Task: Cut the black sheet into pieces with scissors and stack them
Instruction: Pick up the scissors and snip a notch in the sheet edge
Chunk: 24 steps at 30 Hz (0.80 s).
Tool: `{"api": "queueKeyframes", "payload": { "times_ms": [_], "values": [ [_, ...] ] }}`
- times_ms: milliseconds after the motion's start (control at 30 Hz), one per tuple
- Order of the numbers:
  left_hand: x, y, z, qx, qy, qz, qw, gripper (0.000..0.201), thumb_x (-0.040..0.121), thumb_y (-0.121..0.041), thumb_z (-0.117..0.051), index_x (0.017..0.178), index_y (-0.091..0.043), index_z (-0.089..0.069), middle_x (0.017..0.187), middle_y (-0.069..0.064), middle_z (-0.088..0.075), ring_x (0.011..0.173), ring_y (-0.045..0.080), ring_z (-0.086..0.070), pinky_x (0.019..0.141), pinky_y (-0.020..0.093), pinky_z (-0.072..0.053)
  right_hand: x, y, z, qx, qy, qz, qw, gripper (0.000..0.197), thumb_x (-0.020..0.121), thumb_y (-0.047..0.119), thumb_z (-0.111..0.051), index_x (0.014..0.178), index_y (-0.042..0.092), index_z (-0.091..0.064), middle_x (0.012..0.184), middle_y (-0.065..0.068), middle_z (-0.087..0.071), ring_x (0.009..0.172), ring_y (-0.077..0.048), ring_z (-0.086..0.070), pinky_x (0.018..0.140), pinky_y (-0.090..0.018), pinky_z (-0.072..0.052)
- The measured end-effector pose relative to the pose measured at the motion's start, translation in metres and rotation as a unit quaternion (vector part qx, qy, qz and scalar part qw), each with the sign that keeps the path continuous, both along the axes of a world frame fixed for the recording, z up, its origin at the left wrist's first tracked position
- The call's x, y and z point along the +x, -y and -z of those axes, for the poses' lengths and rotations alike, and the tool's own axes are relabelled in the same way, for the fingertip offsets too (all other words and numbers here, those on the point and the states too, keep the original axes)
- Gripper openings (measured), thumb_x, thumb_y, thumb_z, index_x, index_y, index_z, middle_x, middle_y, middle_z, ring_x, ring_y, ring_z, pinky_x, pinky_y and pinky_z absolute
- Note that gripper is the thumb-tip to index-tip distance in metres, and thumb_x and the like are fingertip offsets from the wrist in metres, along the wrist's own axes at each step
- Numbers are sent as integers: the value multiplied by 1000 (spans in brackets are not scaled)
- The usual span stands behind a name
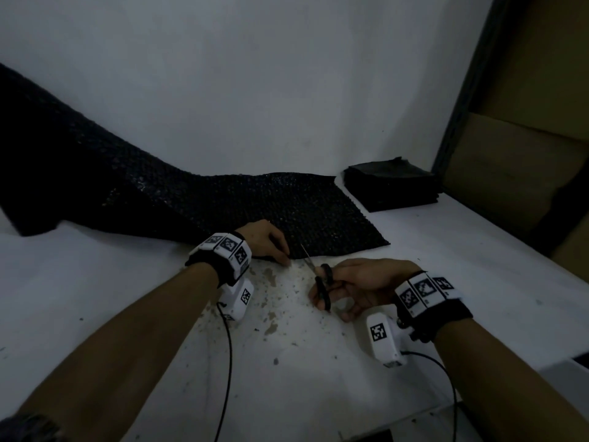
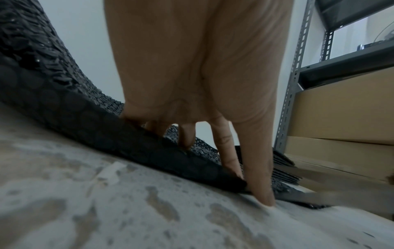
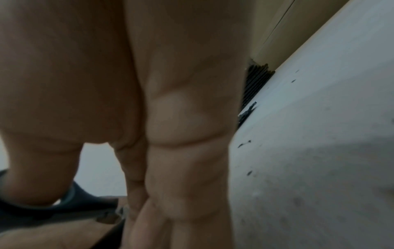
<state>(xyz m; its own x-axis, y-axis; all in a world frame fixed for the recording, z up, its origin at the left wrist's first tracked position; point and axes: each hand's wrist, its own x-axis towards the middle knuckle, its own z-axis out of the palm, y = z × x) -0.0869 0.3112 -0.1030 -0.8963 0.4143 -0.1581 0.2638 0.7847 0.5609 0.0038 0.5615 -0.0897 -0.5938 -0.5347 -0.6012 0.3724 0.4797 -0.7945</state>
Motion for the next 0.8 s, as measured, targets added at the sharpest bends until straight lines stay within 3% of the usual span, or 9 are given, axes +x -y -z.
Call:
{"api": "queueKeyframes", "payload": {
  "times_ms": [133, 233, 333, 467, 667, 800],
  "values": [
    [0, 0, 1, -5, 3, 5, 1000, 24, 72, -40, -87, 89, -26, -78, 97, -10, -72, 93, 7, -63, 75, 21, -51, -3, 6, -1, -8, -16, 19, 1000, 74, 84, 62, -56, 126, 1, -65, 99, -6, -72, 74, -15, -62, 68, -27, -54],
    [-2, 2, 1, -6, 5, 14, 1000, 22, 74, -39, -86, 89, -26, -78, 98, -8, -72, 93, 8, -64, 78, 24, -52, -7, 9, 3, -23, -22, 32, 999, 75, 84, 62, -59, 126, 0, -65, 102, -9, -72, 84, -16, -62, 69, -27, -54],
    [-4, 4, 3, -3, 7, 22, 1000, 16, 75, -37, -85, 86, -28, -77, 97, -8, -73, 95, 9, -64, 84, 28, -54, -8, 9, 3, -20, -21, 37, 999, 75, 82, 62, -60, 125, 0, -66, 105, -10, -73, 83, -17, -60, 68, -26, -53],
    [-7, 5, 5, -4, 12, 30, 999, 12, 78, -33, -84, 85, -27, -76, 97, -6, -73, 95, 11, -65, 85, 29, -53, -10, 10, 5, -15, -20, 43, 999, 66, 87, 58, -59, 121, 2, -67, 104, -9, -73, 88, -23, -53, 67, -25, -52],
    [-7, 5, 6, -17, 2, 38, 999, 9, 81, -34, -82, 81, -30, -74, 94, -8, -71, 93, 10, -64, 84, 29, -52, -11, 10, 13, -56, -18, 102, 993, 35, 102, 28, -56, 116, -2, -66, 95, -10, -76, 77, -12, -69, 64, -22, -53],
    [-8, 5, 6, -20, 3, 38, 999, 8, 81, -33, -81, 80, -30, -73, 93, -9, -71, 93, 11, -64, 85, 30, -52, -10, 12, 12, -54, -22, 102, 993, 34, 102, 28, -54, 114, -1, -67, 92, -9, -74, 74, -10, -70, 65, -23, -54]
  ]
}}
